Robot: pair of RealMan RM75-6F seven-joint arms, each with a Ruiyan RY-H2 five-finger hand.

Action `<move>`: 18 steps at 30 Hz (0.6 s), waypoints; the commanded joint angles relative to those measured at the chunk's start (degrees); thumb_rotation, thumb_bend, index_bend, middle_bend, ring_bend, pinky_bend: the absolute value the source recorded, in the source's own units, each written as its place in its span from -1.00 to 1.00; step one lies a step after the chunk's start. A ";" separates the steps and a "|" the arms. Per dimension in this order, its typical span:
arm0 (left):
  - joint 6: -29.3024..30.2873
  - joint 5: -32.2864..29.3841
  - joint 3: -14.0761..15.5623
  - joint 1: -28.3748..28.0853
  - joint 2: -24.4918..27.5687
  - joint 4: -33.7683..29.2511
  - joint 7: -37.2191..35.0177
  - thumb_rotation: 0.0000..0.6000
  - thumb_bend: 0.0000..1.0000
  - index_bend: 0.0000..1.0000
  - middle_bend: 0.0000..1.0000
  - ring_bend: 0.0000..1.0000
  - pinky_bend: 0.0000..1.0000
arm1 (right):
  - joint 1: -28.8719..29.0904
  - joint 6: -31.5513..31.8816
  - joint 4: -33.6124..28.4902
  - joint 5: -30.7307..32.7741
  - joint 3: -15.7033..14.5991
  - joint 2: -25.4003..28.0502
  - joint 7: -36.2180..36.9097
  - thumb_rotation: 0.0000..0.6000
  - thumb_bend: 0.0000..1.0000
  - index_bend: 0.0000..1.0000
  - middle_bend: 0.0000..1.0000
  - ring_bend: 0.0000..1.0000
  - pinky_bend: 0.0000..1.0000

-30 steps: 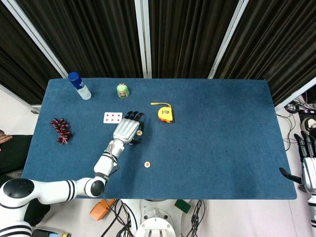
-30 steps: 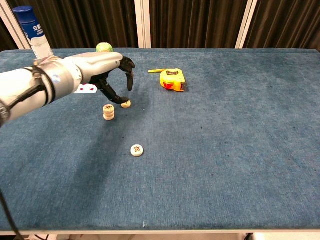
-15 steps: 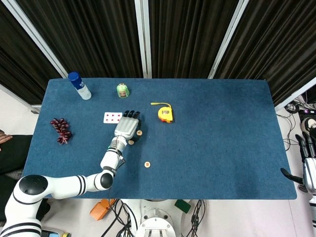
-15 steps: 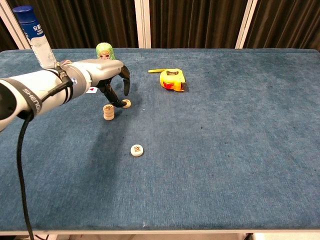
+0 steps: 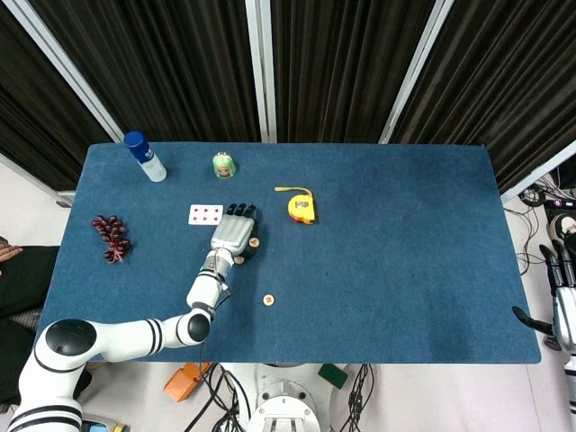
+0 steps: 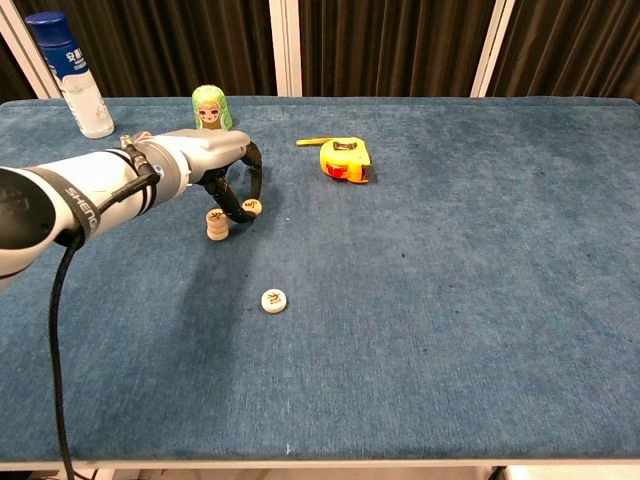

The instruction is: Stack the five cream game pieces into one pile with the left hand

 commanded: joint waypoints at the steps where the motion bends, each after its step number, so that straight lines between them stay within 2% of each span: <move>1: -0.22 -0.11 0.03 -0.12 -0.21 0.35 -0.06 1.00 -0.42 -0.12 -0.88 -1.00 -1.00 | 0.04 -0.14 0.06 0.10 0.01 -0.04 0.00 1.00 -0.65 -1.00 -0.91 -1.00 -0.85; 11: 0.47 0.88 -0.13 -0.09 -0.03 0.19 -0.66 1.00 -0.29 0.03 -0.84 -1.00 -1.00 | 0.19 -0.45 0.18 0.27 0.13 -0.08 0.06 1.00 -0.65 -1.00 -0.91 -1.00 -0.85; 18: 4.09 5.92 0.01 1.82 4.64 -7.43 -2.66 1.00 -0.28 0.03 -0.84 -1.00 -1.00 | 0.57 -0.67 0.23 0.03 0.28 -0.16 0.02 1.00 -0.65 -1.00 -0.91 -1.00 -0.85</move>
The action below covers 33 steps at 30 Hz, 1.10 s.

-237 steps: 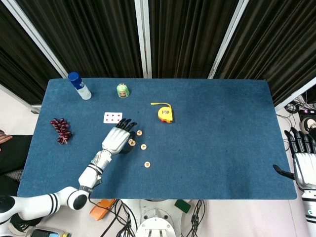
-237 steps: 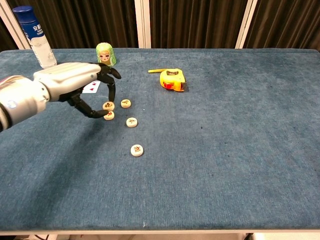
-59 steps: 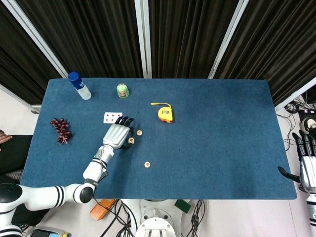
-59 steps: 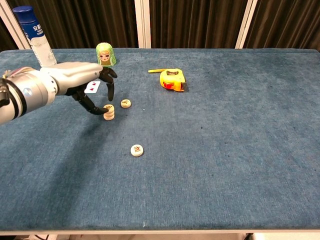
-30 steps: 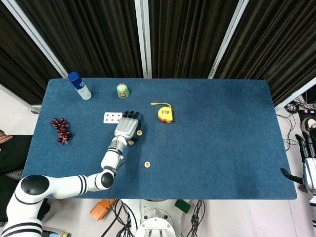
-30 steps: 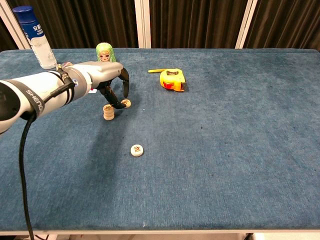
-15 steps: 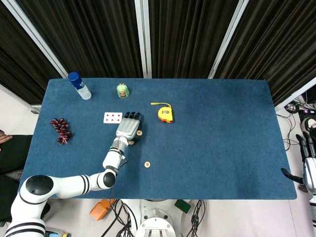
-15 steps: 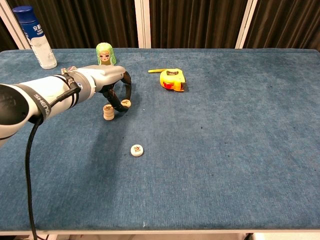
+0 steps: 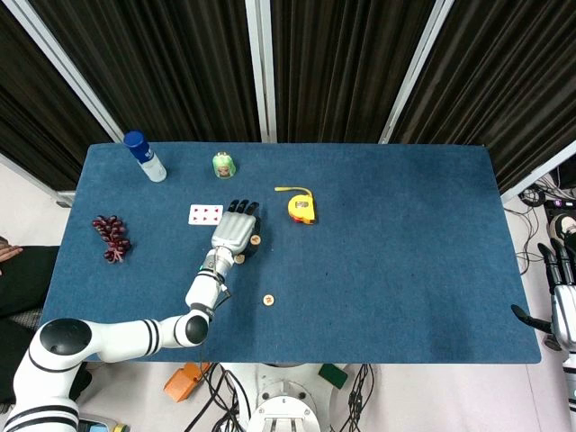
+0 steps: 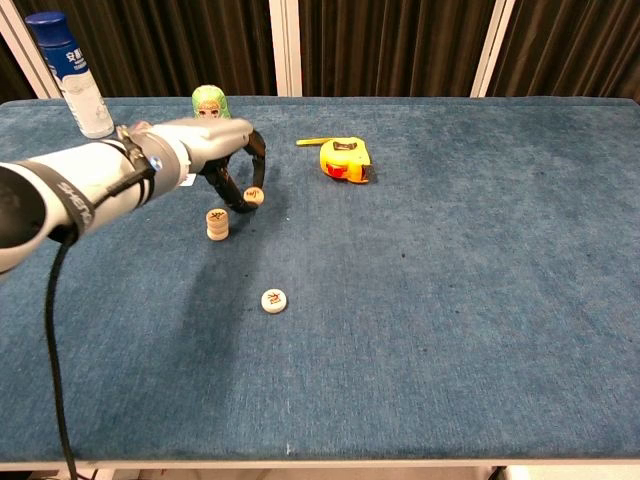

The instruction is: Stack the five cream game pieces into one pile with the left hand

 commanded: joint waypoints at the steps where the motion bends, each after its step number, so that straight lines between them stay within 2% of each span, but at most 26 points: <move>1: 2.20 2.83 0.51 1.58 3.43 -5.00 -1.04 1.00 -0.28 0.03 -0.84 -1.00 -1.00 | 0.08 -0.03 0.09 -0.07 0.03 -0.04 0.05 1.00 -0.65 -1.00 -0.91 -1.00 -0.85; 6: 4.52 5.17 2.49 4.33 8.25 -12.49 -1.76 1.00 -0.29 0.03 -0.84 -1.00 -1.00 | 0.45 -0.55 0.40 0.00 0.14 -0.19 0.27 1.00 -0.65 -1.00 -0.91 -1.00 -0.85; 12: 5.03 6.68 5.15 6.88 11.04 -17.10 -3.22 1.00 -0.33 0.03 -0.84 -1.00 -1.00 | 0.87 -0.99 0.59 -0.12 0.19 -0.37 0.22 1.00 -0.65 -1.00 -0.91 -1.00 -0.86; 17: 4.58 7.03 6.02 7.33 10.94 -17.36 -3.66 1.00 -0.34 0.03 -0.84 -1.00 -1.00 | 1.03 -0.89 0.39 -0.41 0.18 -0.44 -0.03 1.00 -0.65 -1.00 -0.91 -1.00 -0.86; 33: 3.07 3.79 5.26 6.09 9.13 -13.57 -2.77 1.00 -0.36 -0.01 -0.84 -1.00 -1.00 | 0.74 -0.52 0.25 -0.24 0.02 -0.39 -0.16 1.00 -0.65 -1.00 -0.91 -1.00 -0.86</move>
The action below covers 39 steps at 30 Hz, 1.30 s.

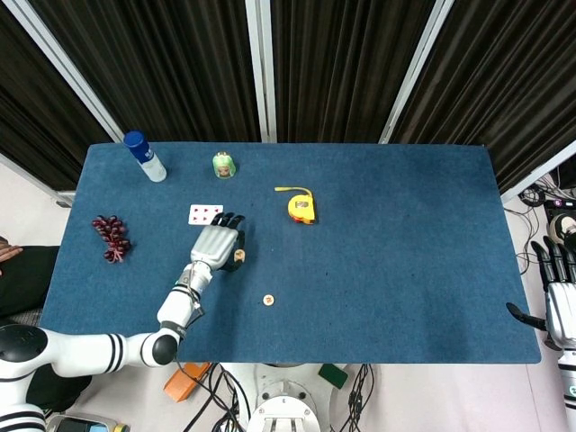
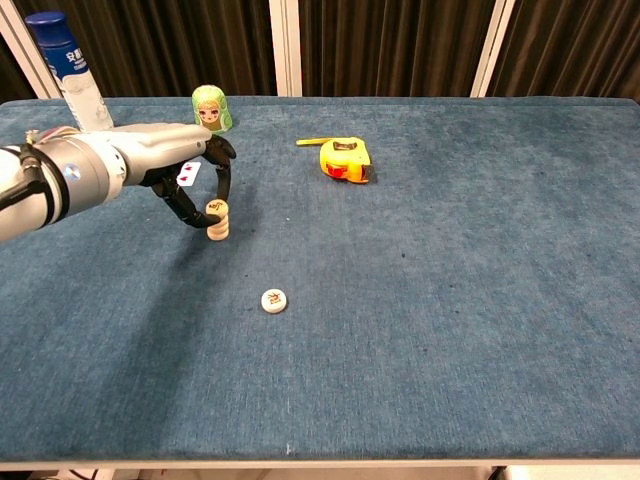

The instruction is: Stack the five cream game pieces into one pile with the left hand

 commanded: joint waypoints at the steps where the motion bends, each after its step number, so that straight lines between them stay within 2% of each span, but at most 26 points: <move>1: -0.07 -0.25 0.02 0.03 0.08 0.13 0.02 1.00 -0.36 -0.01 -0.84 -1.00 -1.00 | 0.02 -0.06 -0.02 0.12 0.03 0.00 -0.08 1.00 -0.65 -1.00 -0.91 -1.00 -0.86; 28: 0.04 -0.77 0.54 -0.35 0.78 -0.80 0.92 1.00 -0.42 -0.07 -0.85 -1.00 -1.00 | 0.11 -0.13 -0.30 0.37 0.08 -0.01 -0.42 1.00 -0.65 -1.00 -0.91 -1.00 -0.89; 39: 0.24 -0.50 0.67 -0.18 1.36 -1.80 0.54 1.00 -0.47 -0.20 -0.89 -1.00 -1.00 | 0.08 -0.02 -0.28 0.41 0.09 -0.07 -0.38 1.00 -0.65 -1.00 -0.91 -1.00 -0.89</move>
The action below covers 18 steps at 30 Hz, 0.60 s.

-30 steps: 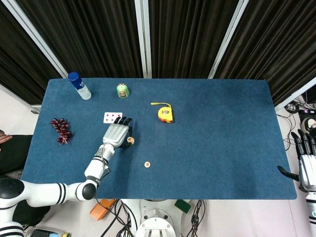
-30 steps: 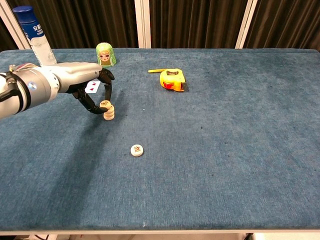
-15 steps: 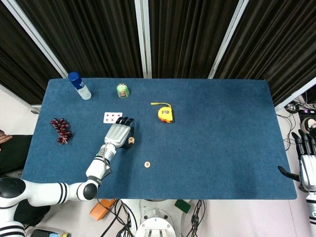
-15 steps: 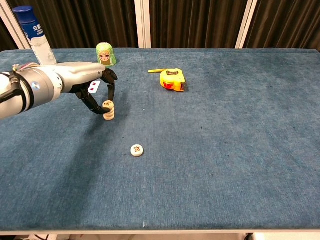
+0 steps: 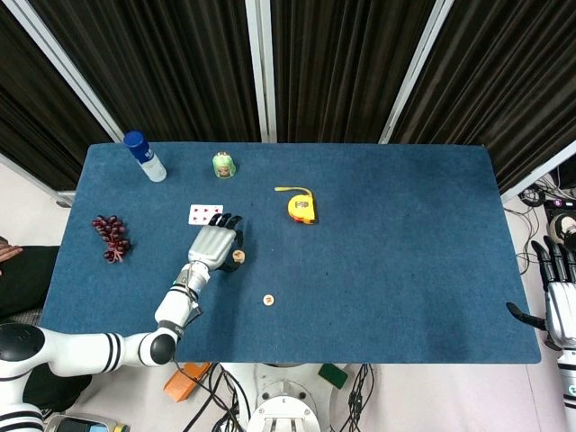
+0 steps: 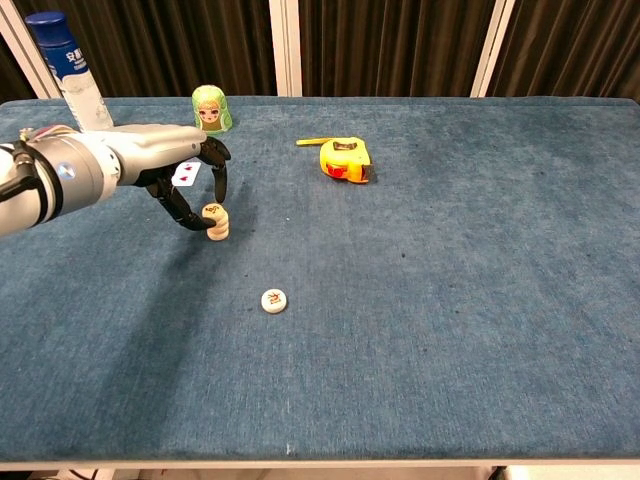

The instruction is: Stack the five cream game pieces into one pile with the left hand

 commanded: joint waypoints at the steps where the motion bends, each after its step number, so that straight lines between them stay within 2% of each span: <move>1: 0.49 0.98 0.05 0.28 0.41 -1.13 -0.49 1.00 -0.47 -0.22 -0.90 -1.00 -1.00 | -0.04 0.07 0.02 0.04 0.02 0.03 0.04 1.00 -0.65 -1.00 -0.91 -1.00 -0.89; 6: 3.81 9.52 1.69 1.96 2.39 -6.26 -2.11 1.00 -0.47 -0.24 -0.90 -1.00 -1.00 | 0.15 -0.11 0.12 -0.04 0.07 -0.04 0.05 1.00 -0.65 -1.00 -0.91 -1.00 -0.89; 11: 5.51 18.40 5.09 2.84 2.61 -9.42 -1.22 1.00 -0.47 -0.24 -0.90 -1.00 -1.00 | 0.37 -0.21 0.14 -0.59 -0.08 -0.28 0.00 1.00 -0.65 -1.00 -0.91 -1.00 -0.89; 18: 5.24 22.78 8.70 3.32 -1.18 -8.52 2.59 1.00 -0.48 -0.24 -0.90 -1.00 -1.00 | -0.32 0.44 0.43 -0.37 -0.34 -0.24 0.44 1.00 -0.65 -1.00 -0.91 -1.00 -0.89</move>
